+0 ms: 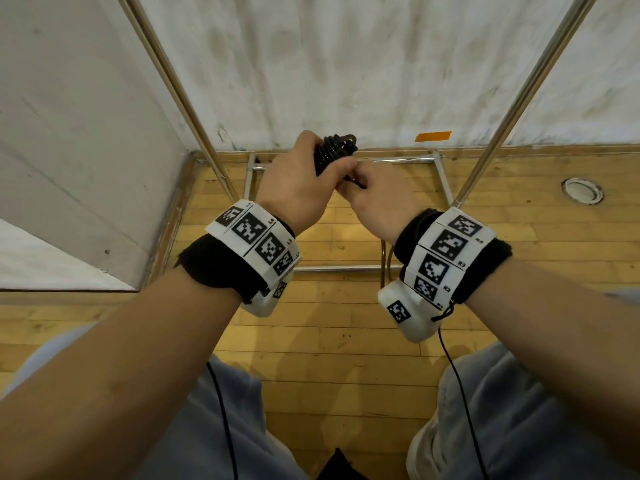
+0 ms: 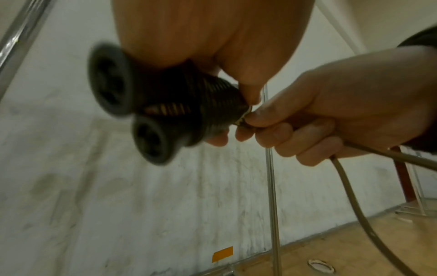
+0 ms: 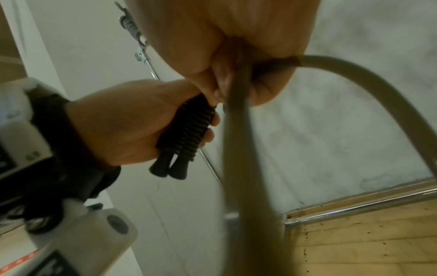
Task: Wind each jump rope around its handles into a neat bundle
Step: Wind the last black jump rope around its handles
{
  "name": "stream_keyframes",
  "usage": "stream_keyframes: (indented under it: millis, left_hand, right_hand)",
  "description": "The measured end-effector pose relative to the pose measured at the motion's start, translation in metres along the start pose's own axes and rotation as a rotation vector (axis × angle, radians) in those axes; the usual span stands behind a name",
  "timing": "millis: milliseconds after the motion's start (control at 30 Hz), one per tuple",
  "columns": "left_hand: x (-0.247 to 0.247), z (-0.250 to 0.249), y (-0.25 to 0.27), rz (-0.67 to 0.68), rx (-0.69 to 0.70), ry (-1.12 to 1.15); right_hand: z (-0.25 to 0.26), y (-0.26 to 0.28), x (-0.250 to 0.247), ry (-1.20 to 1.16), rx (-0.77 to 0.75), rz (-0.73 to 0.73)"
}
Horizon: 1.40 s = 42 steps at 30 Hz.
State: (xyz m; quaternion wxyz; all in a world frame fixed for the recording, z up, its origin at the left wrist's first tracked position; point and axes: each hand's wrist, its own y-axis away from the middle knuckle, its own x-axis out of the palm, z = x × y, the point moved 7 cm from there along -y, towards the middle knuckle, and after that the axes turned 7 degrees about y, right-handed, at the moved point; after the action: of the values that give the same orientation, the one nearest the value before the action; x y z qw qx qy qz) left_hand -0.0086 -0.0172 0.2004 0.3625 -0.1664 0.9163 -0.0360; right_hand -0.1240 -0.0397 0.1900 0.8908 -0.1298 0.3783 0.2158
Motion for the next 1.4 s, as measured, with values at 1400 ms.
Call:
stream_keyframes:
  millis: [1400]
  left_hand:
    - [-0.003, 0.025, -0.005, 0.181, -0.058, -0.397]
  right_hand:
    - [0.0, 0.0, -0.018, 0.478, -0.101, 0.175]
